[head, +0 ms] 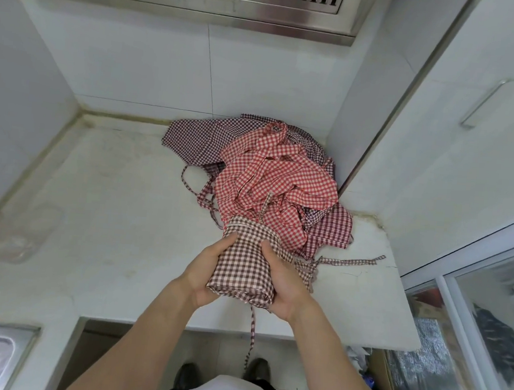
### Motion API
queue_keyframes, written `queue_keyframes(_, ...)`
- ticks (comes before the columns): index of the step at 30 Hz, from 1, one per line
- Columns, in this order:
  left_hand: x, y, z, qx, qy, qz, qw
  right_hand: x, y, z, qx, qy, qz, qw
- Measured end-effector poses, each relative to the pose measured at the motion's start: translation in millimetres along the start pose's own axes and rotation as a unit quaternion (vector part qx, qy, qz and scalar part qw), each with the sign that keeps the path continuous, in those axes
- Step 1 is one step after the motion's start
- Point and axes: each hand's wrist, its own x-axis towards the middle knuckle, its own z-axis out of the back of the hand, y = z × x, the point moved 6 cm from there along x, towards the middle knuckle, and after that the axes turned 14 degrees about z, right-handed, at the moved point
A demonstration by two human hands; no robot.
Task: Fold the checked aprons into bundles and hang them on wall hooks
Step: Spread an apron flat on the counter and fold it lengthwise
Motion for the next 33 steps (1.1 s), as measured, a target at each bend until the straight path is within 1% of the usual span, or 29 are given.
queue_keyframes(1,-1.3,0.5,-0.1,-0.009,0.005,-0.001,1.0,-0.3,5.3,-0.9,-0.086,-0.003,0.028,0.996)
queue_keyframes(2,-2.6,1.0,-0.5,-0.018,0.01,-0.003,1.0,-0.8,12.1,-2.0,-0.212,-0.002,0.066,0.975)
queue_keyframes(3,-4.2,1.3,-0.8,-0.024,0.013,-0.006,1.0,-0.2,17.5,-2.9,-0.343,-0.001,0.109,0.933)
queue_keyframes(4,-5.6,1.2,-1.0,-0.025,0.014,-0.009,1.0,0.2,22.4,-2.9,-0.453,-0.015,0.152,0.878)
queue_keyframes(5,-6.8,1.4,-2.2,-0.021,0.014,-0.011,1.0,-1.8,26.8,-2.6,-0.52,-0.045,0.184,0.833)
queue_keyframes(6,-7.3,2.3,-4.1,-0.015,0.013,-0.011,1.0,-5.1,29.3,-2.0,-0.548,-0.078,0.194,0.81)
queue_keyframes(7,-7.1,3.3,-6.1,-0.007,0.011,-0.015,1.0,-8.3,31.8,-1.5,-0.559,-0.1,0.199,0.799)
queue_keyframes(8,-6.1,4.0,-7.1,-0.002,0.006,-0.022,1.0,-8.0,30.6,-0.8,-0.56,-0.106,0.194,0.798)
queue_keyframes(9,-5.6,4.2,-8.3,0.008,-0.004,-0.034,0.999,-8.1,29.1,-0.8,-0.554,-0.1,0.187,0.805)
queue_keyframes(10,-5.0,4.3,-8.4,0.023,-0.02,-0.048,0.998,-7.3,26.0,-2.1,-0.533,-0.083,0.177,0.823)
queue_keyframes(11,-4.6,4.2,-9.1,0.044,-0.037,-0.064,0.996,-7.5,23.9,-5.3,-0.49,-0.058,0.176,0.852)
queue_keyframes(13,-6.2,4.6,-13.6,0.098,-0.072,-0.09,0.989,-10.9,18.5,-12.6,-0.357,-0.015,0.155,0.921)
queue_keyframes(14,-7.5,4.9,-17.1,0.14,-0.089,-0.103,0.981,-13.1,16.8,-16.4,-0.3,0.005,0.142,0.943)
queue_keyframes(15,-7.4,5.4,-20.0,0.188,-0.104,-0.118,0.969,-16.3,17.8,-21.3,-0.258,0.027,0.137,0.956)
queue_keyframes(17,-6.6,5.4,-26.1,0.26,-0.111,-0.144,0.948,-19.2,20.2,-24.1,-0.198,0.037,0.144,0.969)
queue_keyframes(19,-4.1,3.2,-28.2,0.286,-0.105,-0.157,0.94,-20.4,21.7,-18.8,-0.133,0.014,0.156,0.979)
queue_keyframes(21,-4.4,1.5,-27.7,0.31,-0.112,-0.164,0.93,-21.8,19.8,-14.1,-0.07,-0.001,0.134,0.988)
queue_keyframes(24,-7.7,-0.7,-22.8,0.328,-0.139,-0.172,0.918,-25.2,17.7,-7.7,0.014,-0.004,0.1,0.995)
queue_keyframes(26,-10.7,-3.9,-19.2,0.316,-0.134,-0.172,0.923,-28.1,20.1,-3.9,0.061,-0.001,0.088,0.994)
queue_keyframes(28,-11.6,-7.0,-14.3,0.292,-0.126,-0.156,0.935,-30.7,23.0,-1.3,0.088,0.006,0.085,0.992)
queue_keyframes(31,-11.0,-5.2,-11.4,0.252,-0.09,-0.126,0.955,-32.2,27.8,0.0,0.087,0.006,0.086,0.992)
queue_keyframes(33,-10.5,-3.3,-11.8,0.218,-0.058,-0.123,0.966,-30.6,29.1,-1.0,0.069,0.015,0.083,0.994)
